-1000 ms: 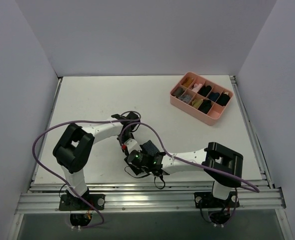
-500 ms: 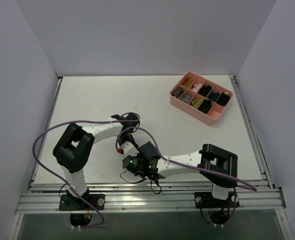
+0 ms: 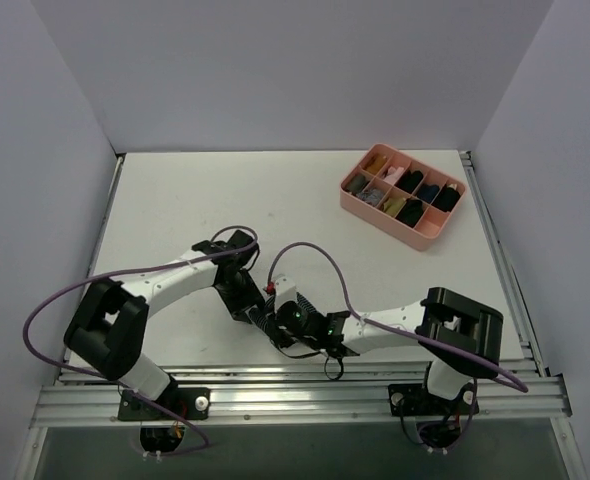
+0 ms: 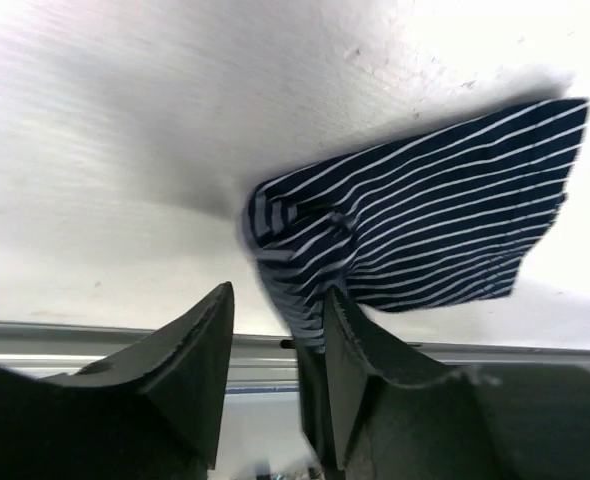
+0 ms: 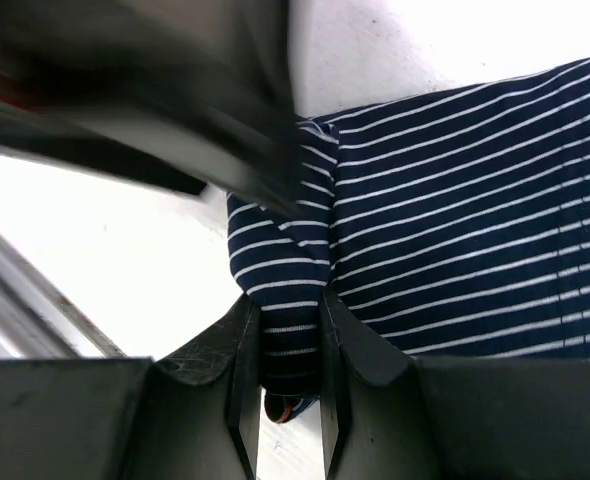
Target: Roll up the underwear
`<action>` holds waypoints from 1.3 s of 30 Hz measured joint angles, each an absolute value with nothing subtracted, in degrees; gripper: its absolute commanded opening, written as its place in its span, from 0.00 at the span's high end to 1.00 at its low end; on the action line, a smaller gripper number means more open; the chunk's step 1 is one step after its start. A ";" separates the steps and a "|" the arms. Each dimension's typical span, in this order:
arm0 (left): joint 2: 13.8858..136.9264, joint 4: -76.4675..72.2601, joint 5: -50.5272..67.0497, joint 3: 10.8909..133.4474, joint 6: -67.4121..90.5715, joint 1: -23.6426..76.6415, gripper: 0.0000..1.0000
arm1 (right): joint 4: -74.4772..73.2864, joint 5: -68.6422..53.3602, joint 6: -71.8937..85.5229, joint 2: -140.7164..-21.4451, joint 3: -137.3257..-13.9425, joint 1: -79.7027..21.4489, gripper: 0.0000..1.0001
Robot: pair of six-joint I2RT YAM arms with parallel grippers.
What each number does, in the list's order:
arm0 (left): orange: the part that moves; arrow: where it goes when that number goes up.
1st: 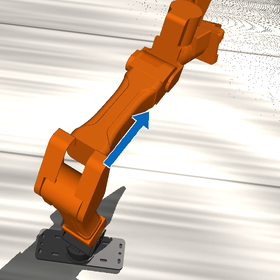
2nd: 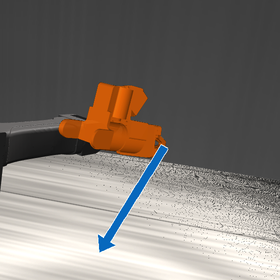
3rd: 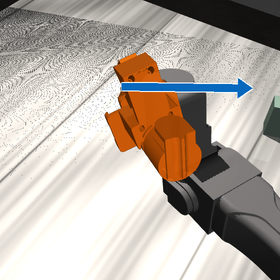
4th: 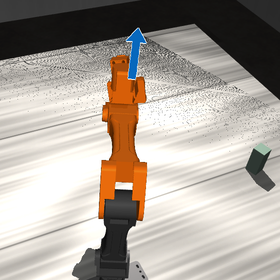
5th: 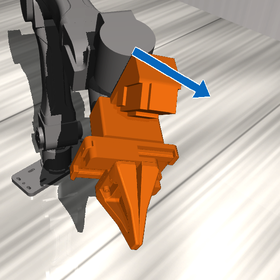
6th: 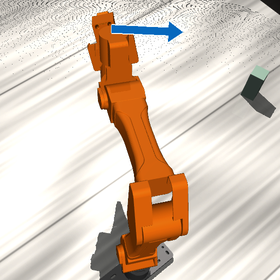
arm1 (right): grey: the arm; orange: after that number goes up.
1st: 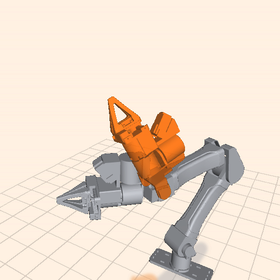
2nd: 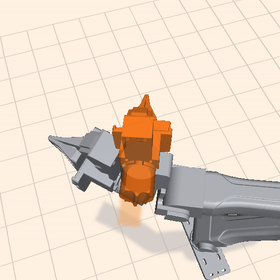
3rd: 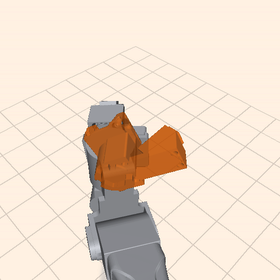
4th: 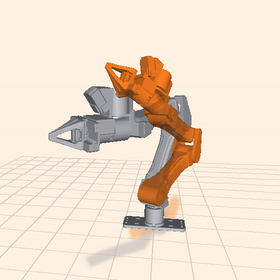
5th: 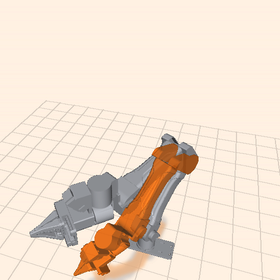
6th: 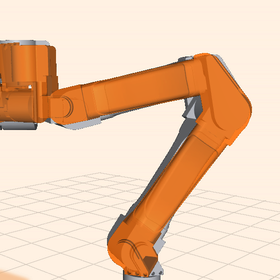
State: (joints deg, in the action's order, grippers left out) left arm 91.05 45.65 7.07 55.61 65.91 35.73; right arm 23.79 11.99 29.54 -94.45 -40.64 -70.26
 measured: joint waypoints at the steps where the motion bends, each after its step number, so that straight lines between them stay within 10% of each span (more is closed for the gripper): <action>1: 89.49 46.26 6.42 55.61 65.76 35.16 0.50 | 26.48 9.47 30.72 -93.82 -38.81 -68.82 0.99; 27: 79.96 33.76 3.70 47.79 60.97 34.37 0.41 | 63.35 -7.42 46.35 -100.99 -25.06 -59.31 0.86; 39: 84.90 24.34 6.09 44.93 57.84 36.56 0.74 | 66.02 -10.28 48.01 -101.36 -23.62 -56.95 0.70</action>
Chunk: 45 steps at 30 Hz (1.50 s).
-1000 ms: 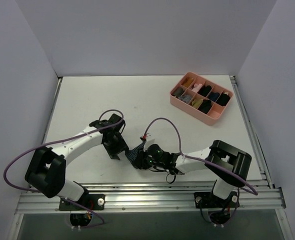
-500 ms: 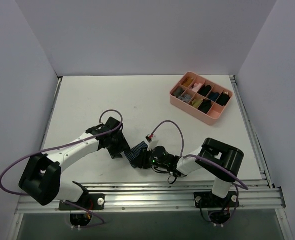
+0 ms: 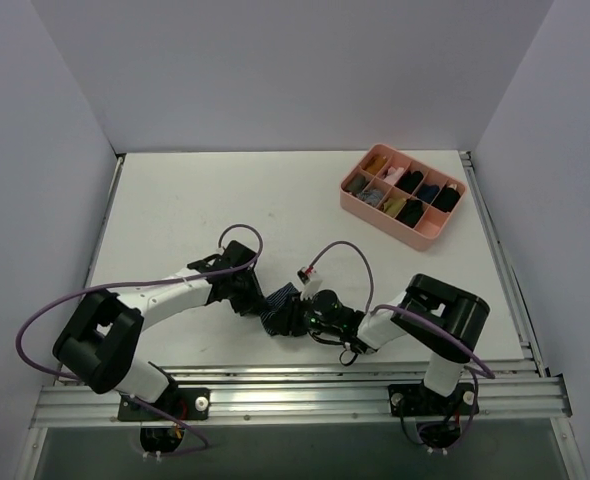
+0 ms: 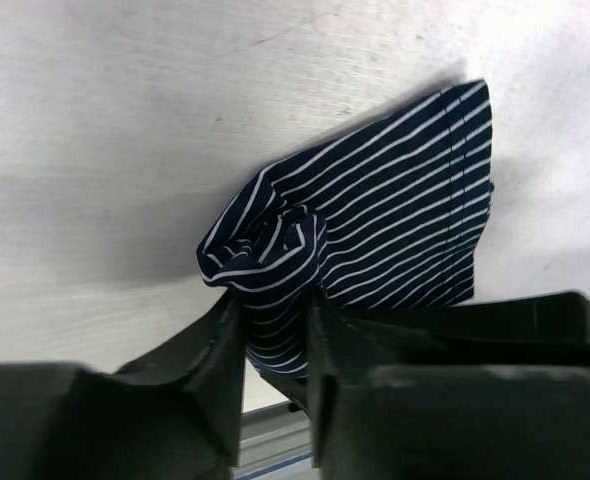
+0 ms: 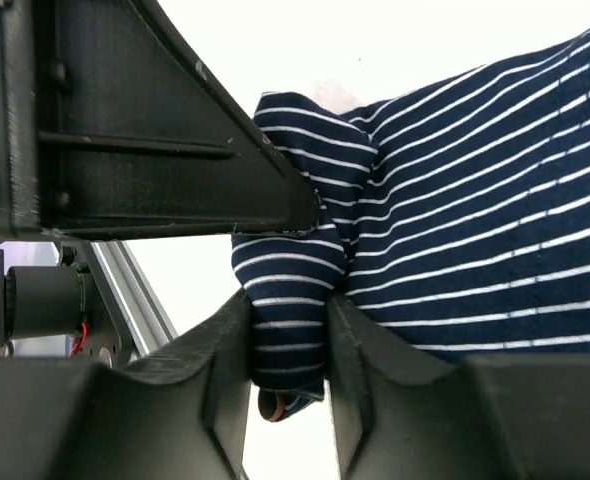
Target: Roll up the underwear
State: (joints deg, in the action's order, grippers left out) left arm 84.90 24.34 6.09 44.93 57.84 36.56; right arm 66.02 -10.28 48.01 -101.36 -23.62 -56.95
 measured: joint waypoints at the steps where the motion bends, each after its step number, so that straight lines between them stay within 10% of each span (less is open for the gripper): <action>1: 85.19 23.73 6.42 44.93 57.52 36.67 0.77 | 65.23 -10.50 47.97 -100.86 -23.64 -56.64 0.65; 20: 93.56 31.57 5.19 54.78 56.18 41.34 0.96 | 6.83 0.78 28.53 -79.33 -41.67 -55.77 0.47; 40: 100.29 39.68 4.97 63.59 56.25 43.55 0.97 | 0.97 18.92 22.20 -87.44 -48.31 -71.66 0.48; 45: 100.68 40.34 4.99 64.03 56.34 43.53 0.97 | 3.18 20.62 22.39 -90.37 -48.31 -72.29 0.62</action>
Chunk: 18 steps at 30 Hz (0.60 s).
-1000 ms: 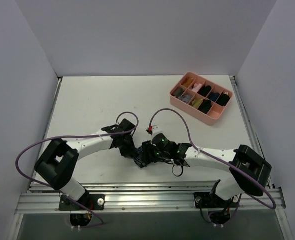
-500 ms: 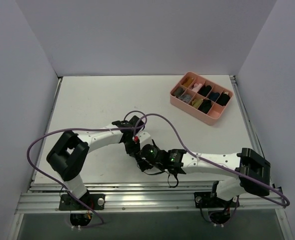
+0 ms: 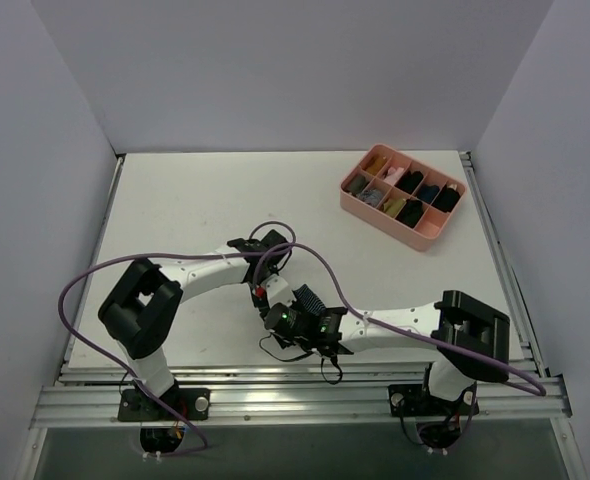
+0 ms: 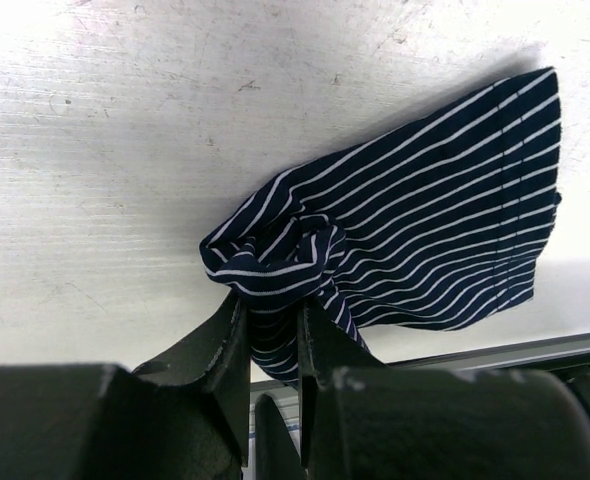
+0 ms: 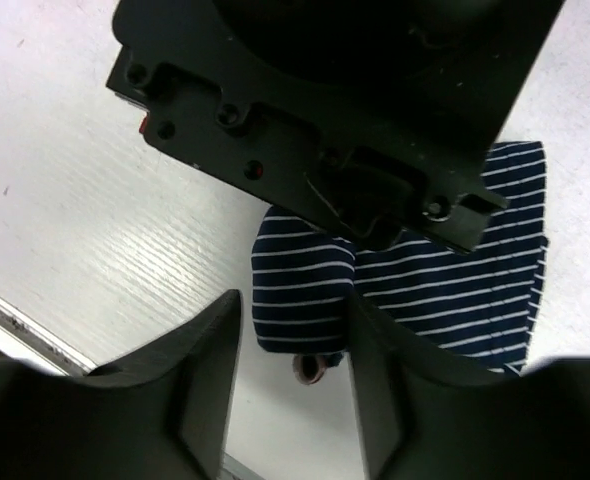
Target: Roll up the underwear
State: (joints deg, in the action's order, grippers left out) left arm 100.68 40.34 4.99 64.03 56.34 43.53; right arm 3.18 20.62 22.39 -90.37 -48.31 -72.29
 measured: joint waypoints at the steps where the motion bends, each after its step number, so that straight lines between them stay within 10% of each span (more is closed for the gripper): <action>1: 100.86 40.58 5.02 64.20 56.38 43.53 0.97 | 3.75 20.88 22.50 -90.85 -48.31 -72.47 0.67; 6: 100.99 41.85 4.91 64.05 58.96 43.18 0.97 | 6.31 21.37 24.38 -93.03 -47.81 -72.53 0.95; 18: 82.35 38.37 1.91 50.02 66.72 39.57 0.51 | 33.08 1.10 35.44 -91.33 -34.52 -61.60 1.00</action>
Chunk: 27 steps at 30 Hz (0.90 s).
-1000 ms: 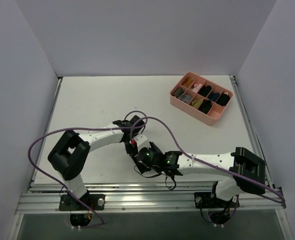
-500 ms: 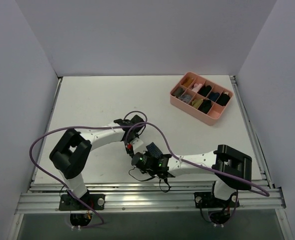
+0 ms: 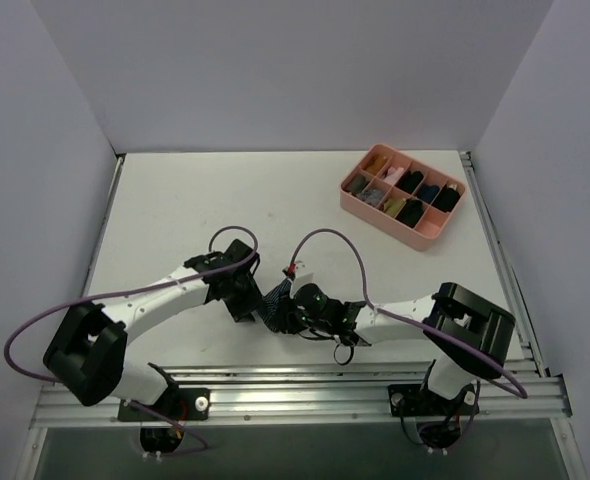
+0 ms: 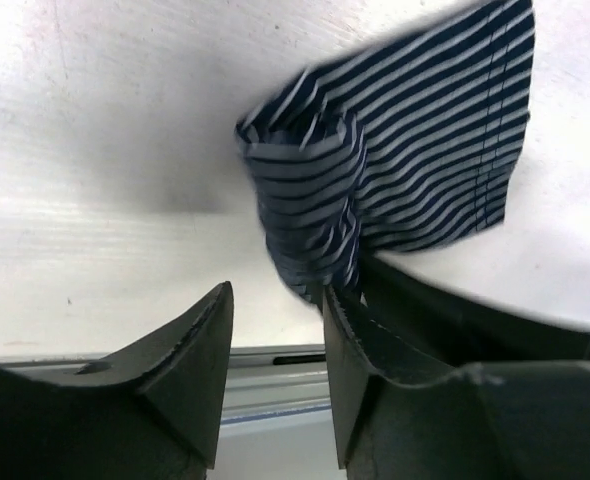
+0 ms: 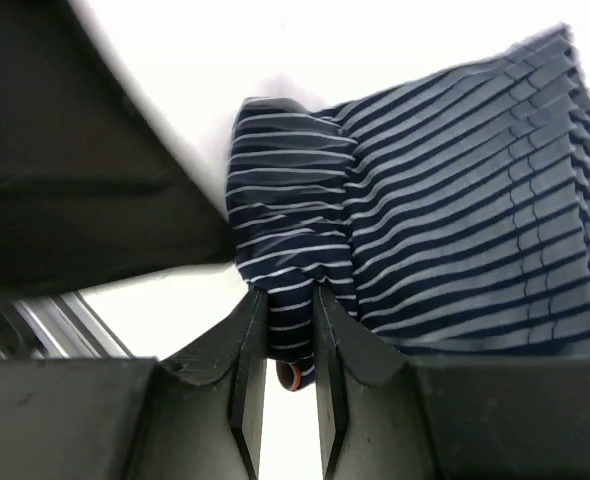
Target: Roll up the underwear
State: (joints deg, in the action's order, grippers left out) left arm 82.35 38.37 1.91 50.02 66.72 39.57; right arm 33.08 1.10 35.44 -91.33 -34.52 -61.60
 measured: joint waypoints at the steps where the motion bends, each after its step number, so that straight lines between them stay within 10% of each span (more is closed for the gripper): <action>1: 81.21 38.61 1.96 50.02 66.54 39.57 0.50 | 34.72 -0.56 36.07 -91.72 -34.04 -60.18 1.00; 27: 84.09 39.33 -0.67 55.44 56.36 37.63 0.40 | 65.80 -27.27 45.80 -104.55 -26.33 -45.01 1.00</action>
State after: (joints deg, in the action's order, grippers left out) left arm 84.09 39.33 -0.67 55.44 56.36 37.63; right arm 65.80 -27.27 45.80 -104.55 -26.33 -45.01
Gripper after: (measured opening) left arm 0.595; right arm 0.164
